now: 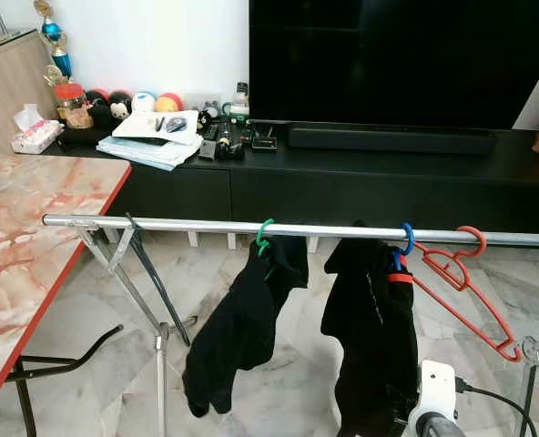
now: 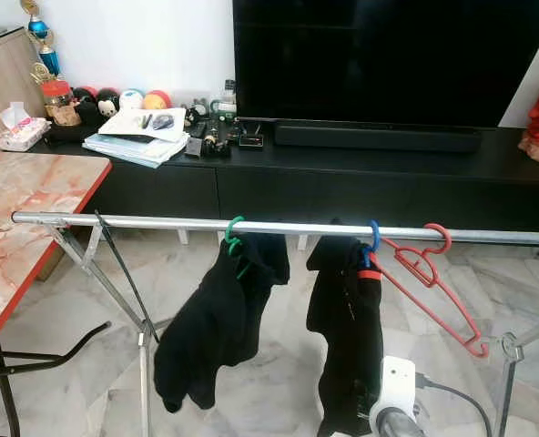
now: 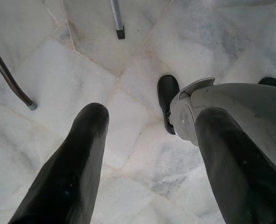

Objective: Hang hanger

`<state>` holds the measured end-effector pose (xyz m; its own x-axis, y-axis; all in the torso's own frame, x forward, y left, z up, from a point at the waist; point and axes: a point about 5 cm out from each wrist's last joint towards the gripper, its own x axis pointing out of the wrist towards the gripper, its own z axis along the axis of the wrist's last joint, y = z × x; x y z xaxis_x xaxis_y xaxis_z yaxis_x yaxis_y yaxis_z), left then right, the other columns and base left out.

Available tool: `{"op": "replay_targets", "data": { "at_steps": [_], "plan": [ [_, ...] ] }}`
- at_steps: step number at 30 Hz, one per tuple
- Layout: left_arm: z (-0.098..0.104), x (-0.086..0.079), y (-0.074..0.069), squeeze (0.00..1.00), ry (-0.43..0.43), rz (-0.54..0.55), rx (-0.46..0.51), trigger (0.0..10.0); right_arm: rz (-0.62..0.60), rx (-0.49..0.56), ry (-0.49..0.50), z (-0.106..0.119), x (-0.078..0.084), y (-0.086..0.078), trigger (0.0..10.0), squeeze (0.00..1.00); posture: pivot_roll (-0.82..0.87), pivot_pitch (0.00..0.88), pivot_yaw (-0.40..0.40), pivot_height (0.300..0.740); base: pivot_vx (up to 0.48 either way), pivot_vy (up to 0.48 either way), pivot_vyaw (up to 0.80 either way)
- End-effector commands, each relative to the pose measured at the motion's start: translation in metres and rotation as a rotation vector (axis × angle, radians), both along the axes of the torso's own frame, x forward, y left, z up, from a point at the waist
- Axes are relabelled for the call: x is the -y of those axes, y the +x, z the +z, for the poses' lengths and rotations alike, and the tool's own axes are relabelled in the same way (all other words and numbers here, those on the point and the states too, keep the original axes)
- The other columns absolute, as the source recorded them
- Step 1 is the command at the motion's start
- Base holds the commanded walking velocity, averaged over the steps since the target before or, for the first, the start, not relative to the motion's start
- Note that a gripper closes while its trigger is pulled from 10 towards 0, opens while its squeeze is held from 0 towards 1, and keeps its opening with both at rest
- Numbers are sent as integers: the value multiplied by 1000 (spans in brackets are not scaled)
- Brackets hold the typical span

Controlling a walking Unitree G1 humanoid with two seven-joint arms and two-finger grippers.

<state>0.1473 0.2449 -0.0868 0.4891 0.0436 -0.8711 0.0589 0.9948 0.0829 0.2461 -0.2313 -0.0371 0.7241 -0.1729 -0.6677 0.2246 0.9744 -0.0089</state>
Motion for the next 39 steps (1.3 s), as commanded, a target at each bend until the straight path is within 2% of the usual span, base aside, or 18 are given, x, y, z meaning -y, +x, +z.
{"op": "replay_targets", "data": {
  "at_steps": [1,4,9,22,23,24,25,31,32,33,35,36,39],
  "plan": [
    [-1,-3,-3,0,10,-9,-22,10000,3,-3,-16,-1,5,-3,0,0,179,38,-9,740,0,0,0],
    [-1,-3,-2,0,11,-8,-23,10000,15,-33,-11,-8,3,-12,0,0,181,37,-10,740,0,0,0],
    [0,-3,-2,0,10,-7,-23,10000,25,-51,-10,-13,1,-19,0,0,185,36,-10,740,0,0,0],
    [0,-3,-2,0,14,-8,-22,10000,21,-38,-40,-12,10,-22,0,0,190,28,-8,740,0,0,0],
    [0,-3,-3,0,13,-8,-22,10000,1,-29,-48,-11,12,-22,2235,0,190,28,-8,740,0,0,0],
    [0,-3,-3,0,13,-9,-23,10000,-12,-22,-55,-10,14,-21,3725,0,190,28,-8,740,0,0,0],
    [0,-3,-3,0,13,-9,-23,10000,-20,-18,-60,-10,15,-21,10000,0,190,28,-8,740,0,0,0],
    [-1,-3,-3,0,11,-12,-28,10000,-107,57,-54,-5,20,-20,10000,0,188,26,-9,740,0,0,0],
    [-1,-3,-3,0,11,-14,-29,10000,-116,93,-46,-2,19,-17,10000,1000,188,26,-9,740,0,0,0],
    [-1,-3,-3,0,11,-14,-29,10000,-122,119,-40,-1,19,-16,10000,1000,188,26,-9,740,0,0,0],
    [-1,-3,-3,0,11,-16,-31,10000,-120,234,-52,13,15,0,10000,1000,186,29,-8,740,0,0,0],
    [-1,-3,-3,0,11,-16,-31,10000,-120,234,-52,13,15,0,10000,1000,186,29,-8,740,0,0,0],
    [-1,-3,-3,0,11,-18,-32,10000,-99,359,-84,30,13,14,10000,1000,184,31,-7,740,0,0,0]
  ]
}}
